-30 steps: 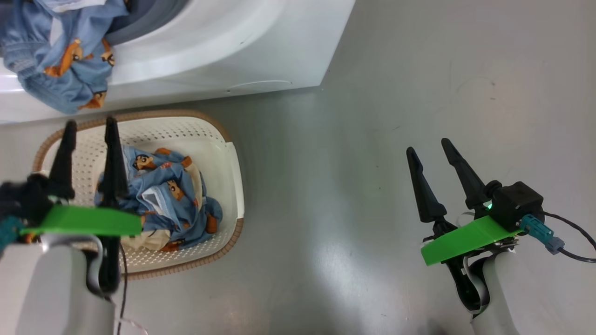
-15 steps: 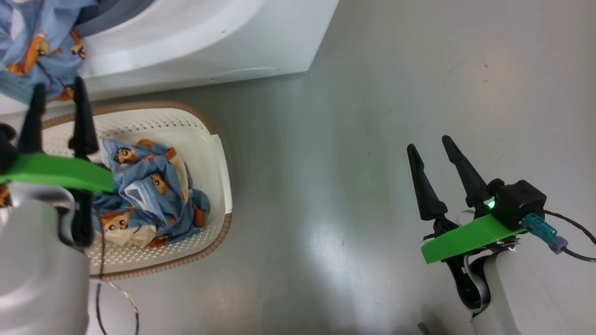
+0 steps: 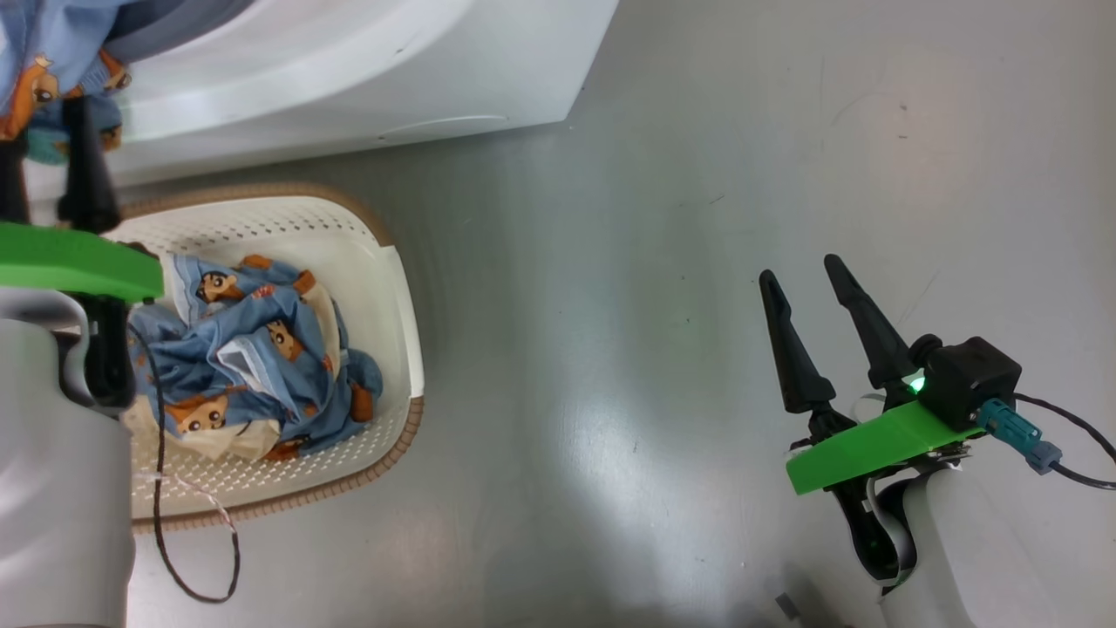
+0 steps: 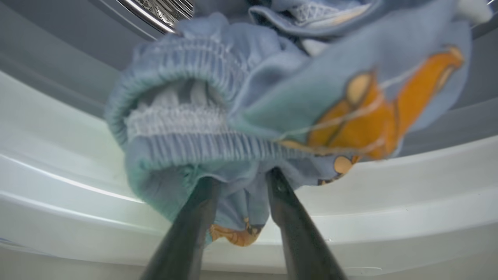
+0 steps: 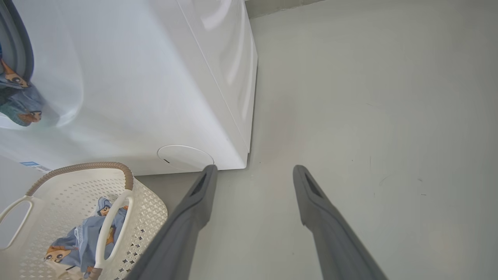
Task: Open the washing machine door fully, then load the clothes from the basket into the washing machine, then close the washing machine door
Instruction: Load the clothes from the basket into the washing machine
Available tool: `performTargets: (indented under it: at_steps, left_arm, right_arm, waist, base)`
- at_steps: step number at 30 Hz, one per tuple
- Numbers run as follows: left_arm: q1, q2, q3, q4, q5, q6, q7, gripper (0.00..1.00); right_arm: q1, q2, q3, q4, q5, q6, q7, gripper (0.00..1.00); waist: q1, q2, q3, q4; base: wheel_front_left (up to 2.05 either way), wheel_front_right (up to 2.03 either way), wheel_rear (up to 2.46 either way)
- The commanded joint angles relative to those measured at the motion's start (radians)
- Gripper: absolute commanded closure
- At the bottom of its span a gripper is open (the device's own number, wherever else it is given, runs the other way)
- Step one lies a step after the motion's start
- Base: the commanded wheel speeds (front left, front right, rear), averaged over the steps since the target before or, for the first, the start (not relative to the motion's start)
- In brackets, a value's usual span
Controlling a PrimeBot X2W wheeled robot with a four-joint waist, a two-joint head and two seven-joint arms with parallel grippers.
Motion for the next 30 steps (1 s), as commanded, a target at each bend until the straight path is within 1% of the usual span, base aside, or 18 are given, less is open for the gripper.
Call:
performTargets:
  at_steps: [1, 8, 11, 15, 20, 25, 30]
  left_arm:
    - [-0.001, 0.055, 0.020, -0.016, -0.010, -0.003, -0.001, 1.00]
    - [0.049, 0.061, 0.008, -0.062, -0.005, -0.003, -0.001, 1.00]
    - [0.077, 0.062, 0.010, -0.121, 0.014, -0.003, -0.001, 1.00]
    - [0.105, 0.055, 0.005, -0.234, 0.045, -0.003, -0.001, 1.00]
    - [0.101, 0.060, -0.020, -0.304, 0.063, -0.003, -0.001, 1.00]
    - [0.010, 0.096, -0.059, -0.285, 0.067, -0.003, -0.001, 1.00]
    - [-0.126, 0.136, -0.085, -0.177, 0.048, -0.003, -0.001, 1.00]
  right_arm:
    - [0.009, 0.007, 0.028, -0.013, 0.011, 0.002, -0.005, 0.00]
    - [0.011, 0.007, 0.026, 0.000, 0.022, 0.002, -0.005, 0.00]
    - [0.012, 0.007, 0.026, 0.005, 0.025, 0.002, -0.005, 0.00]
    - [0.015, 0.007, 0.031, 0.010, 0.033, 0.002, -0.005, 0.00]
    - [0.020, 0.007, 0.037, 0.015, 0.041, 0.002, -0.005, 0.00]
    - [0.018, 0.007, 0.041, 0.011, 0.047, 0.002, -0.005, 0.00]
    - [0.018, 0.007, 0.044, 0.005, 0.052, 0.002, -0.005, 0.00]
  waist:
    - [0.0000, 0.0000, -0.004, 0.000]
    - [0.0000, 0.0000, -0.040, 0.006]
    - [0.0000, 0.0000, -0.054, 0.010]
    - [0.0000, 0.0000, -0.069, 0.013]
    - [0.0000, 0.0000, -0.079, 0.009]
    - [0.0000, 0.0000, -0.071, -0.002]
    - [0.0000, 0.0000, -0.050, -0.016]
  base:
    - [0.00, 0.00, 0.00]
    - [0.00, 0.00, 0.00]
    - [0.00, 0.00, 0.00]
    - [0.00, 0.00, 0.00]
    - [0.00, 0.00, 0.00]
    - [0.00, 0.00, 0.00]
    - [0.00, 0.00, 0.00]
